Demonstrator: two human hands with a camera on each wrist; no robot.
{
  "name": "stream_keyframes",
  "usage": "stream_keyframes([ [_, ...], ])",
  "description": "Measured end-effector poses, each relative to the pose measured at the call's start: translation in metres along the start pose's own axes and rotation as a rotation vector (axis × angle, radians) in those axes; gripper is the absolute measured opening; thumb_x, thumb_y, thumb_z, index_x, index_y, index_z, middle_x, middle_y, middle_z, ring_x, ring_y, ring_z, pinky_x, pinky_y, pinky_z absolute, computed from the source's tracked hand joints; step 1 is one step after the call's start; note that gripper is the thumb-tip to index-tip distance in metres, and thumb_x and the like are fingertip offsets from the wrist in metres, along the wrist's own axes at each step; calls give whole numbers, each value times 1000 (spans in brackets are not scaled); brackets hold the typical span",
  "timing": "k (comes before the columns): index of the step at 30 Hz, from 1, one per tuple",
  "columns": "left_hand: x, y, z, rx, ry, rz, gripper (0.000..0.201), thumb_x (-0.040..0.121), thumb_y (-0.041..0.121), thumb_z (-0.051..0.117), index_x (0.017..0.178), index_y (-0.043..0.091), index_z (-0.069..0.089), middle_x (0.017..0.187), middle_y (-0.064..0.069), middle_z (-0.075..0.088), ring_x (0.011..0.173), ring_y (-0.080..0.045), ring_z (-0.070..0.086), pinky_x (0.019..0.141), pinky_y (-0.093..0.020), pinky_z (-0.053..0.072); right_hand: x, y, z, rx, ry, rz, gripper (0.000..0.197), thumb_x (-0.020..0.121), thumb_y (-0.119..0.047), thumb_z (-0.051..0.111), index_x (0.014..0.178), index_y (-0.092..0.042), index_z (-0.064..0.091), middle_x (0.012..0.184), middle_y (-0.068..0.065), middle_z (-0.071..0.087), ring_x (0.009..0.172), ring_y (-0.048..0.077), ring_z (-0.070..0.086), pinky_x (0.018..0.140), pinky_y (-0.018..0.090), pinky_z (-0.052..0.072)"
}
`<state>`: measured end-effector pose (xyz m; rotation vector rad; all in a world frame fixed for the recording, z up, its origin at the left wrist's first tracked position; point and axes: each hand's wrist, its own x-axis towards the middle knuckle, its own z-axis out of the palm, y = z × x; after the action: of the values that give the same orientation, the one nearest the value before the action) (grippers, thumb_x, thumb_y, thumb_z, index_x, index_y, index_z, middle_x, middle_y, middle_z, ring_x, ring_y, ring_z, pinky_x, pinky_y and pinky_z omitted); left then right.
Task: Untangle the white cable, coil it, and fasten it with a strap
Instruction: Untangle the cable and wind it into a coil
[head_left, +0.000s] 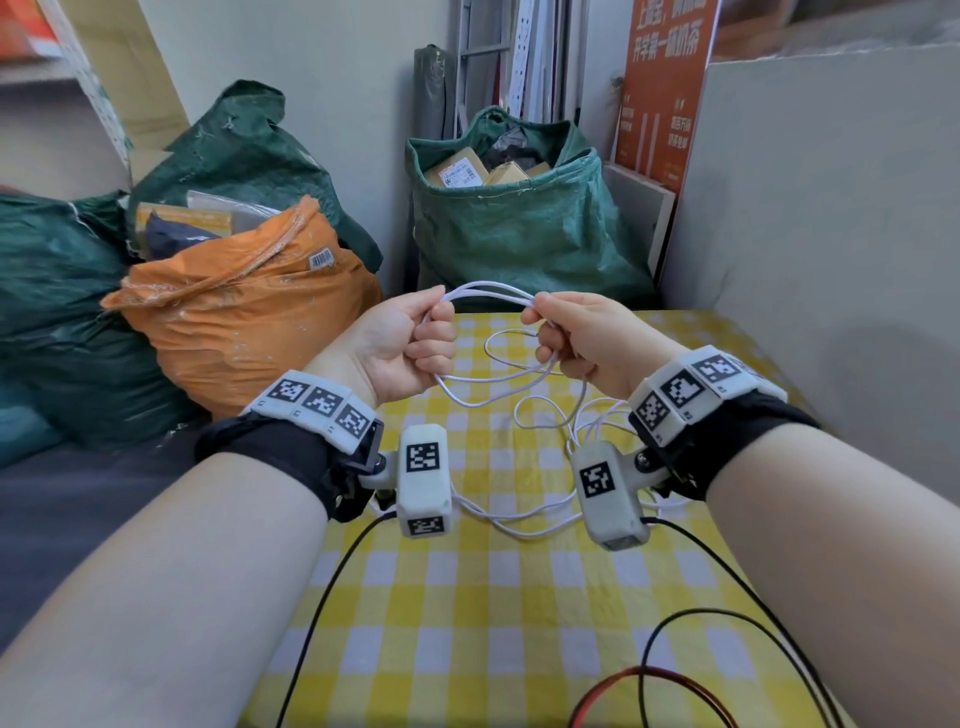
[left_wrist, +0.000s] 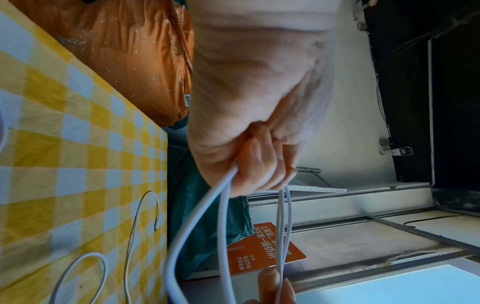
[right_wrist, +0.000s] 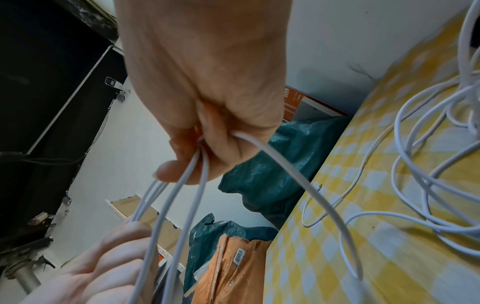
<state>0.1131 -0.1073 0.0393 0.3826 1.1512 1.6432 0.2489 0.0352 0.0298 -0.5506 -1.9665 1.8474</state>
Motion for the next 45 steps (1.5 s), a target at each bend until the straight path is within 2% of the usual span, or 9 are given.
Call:
stream_keyframes([
  [9,2,-3,-1,54,36,-5,41,100,36,37,64,17,42,41,9,24,29,-4,22,34,-14,17,3,3,5,-18,114,14,27,102,-18,34,80,-13,48,54,3,45,36,9,52,29,15,20],
  [15,2,-2,-2,61,37,-6,41,100,37,37,64,18,42,41,9,25,29,-4,22,34,-14,18,5,3,5,-32,140,43,21,103,-21,32,85,-15,41,54,3,48,38,11,54,32,15,19],
  [26,3,-1,-3,71,44,0,48,100,36,38,56,17,46,43,9,25,31,-4,22,34,-16,28,8,2,3,117,201,69,24,103,-20,25,81,-16,35,57,5,47,45,17,52,32,16,18],
  [32,4,0,-1,63,14,3,50,101,35,35,54,18,42,41,9,23,29,-5,19,32,-16,19,8,4,-1,144,181,66,24,103,-22,29,81,-15,37,55,5,49,43,15,57,31,17,19],
  [34,5,2,-2,46,36,29,47,101,34,34,57,19,39,40,9,23,28,-5,18,31,-17,17,6,5,-5,55,144,71,21,102,-24,35,84,-15,42,55,2,59,48,15,63,33,17,18],
  [36,6,4,-7,26,84,63,44,101,33,34,59,19,36,39,9,22,28,-6,18,31,-17,15,5,5,-11,-144,109,73,20,99,-28,45,85,-15,49,64,2,65,47,10,59,37,18,20],
  [40,6,6,-26,23,223,111,42,100,31,35,60,20,35,38,9,23,27,-6,16,29,-17,16,5,10,-27,-440,111,50,32,90,-34,61,66,-15,50,57,-1,47,44,11,33,40,20,27],
  [42,6,6,-39,15,278,115,42,100,30,34,60,20,33,37,9,22,27,-6,16,28,-17,15,6,11,-32,-471,154,39,33,87,-34,65,64,-16,49,57,-1,43,47,13,32,42,22,29],
  [45,5,5,-57,6,341,106,41,100,30,34,60,20,32,36,9,21,25,-6,16,28,-17,15,8,14,-39,-513,254,19,25,84,-31,70,68,-17,56,59,-3,47,49,12,37,46,23,32],
])
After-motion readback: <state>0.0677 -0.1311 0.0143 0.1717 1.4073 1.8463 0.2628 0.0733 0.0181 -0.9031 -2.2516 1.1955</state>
